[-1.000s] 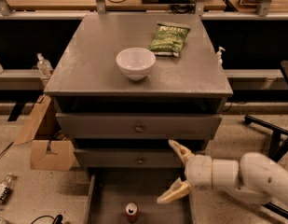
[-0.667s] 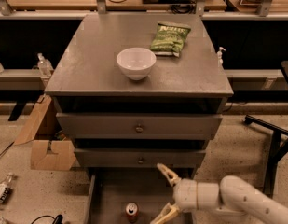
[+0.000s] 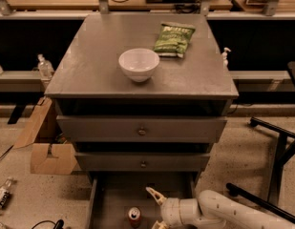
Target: Pick coke can from bottom drawer and place on counter
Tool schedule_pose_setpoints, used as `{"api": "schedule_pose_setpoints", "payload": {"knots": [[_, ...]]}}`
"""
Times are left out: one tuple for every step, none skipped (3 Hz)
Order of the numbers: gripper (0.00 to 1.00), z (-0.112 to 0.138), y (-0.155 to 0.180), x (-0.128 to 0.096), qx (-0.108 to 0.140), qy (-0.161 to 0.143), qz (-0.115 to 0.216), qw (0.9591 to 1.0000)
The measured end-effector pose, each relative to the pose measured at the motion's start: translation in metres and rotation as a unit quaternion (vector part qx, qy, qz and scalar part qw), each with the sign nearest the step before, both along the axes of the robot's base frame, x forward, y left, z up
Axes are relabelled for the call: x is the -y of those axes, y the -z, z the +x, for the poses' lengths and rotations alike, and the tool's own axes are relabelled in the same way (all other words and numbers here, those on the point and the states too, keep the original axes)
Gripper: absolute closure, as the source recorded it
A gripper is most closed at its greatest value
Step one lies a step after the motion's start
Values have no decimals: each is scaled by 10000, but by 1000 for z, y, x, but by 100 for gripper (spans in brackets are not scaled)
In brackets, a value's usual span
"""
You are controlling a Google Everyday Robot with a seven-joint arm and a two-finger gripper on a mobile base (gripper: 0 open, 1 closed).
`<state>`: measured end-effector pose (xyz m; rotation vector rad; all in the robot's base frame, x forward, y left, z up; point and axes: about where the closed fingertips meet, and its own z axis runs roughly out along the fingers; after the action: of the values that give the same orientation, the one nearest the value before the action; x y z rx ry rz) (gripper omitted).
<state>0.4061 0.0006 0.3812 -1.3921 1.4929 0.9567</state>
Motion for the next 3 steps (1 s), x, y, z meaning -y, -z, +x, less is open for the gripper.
{"api": "schedule_pose_setpoints", "payload": {"knots": [[0,4,60,-21,-339,45,-45,9994],[0,1,58,-27,-280,-6,-66,9996],[0,13,65,-36,-75,-116,-132,9998]]}}
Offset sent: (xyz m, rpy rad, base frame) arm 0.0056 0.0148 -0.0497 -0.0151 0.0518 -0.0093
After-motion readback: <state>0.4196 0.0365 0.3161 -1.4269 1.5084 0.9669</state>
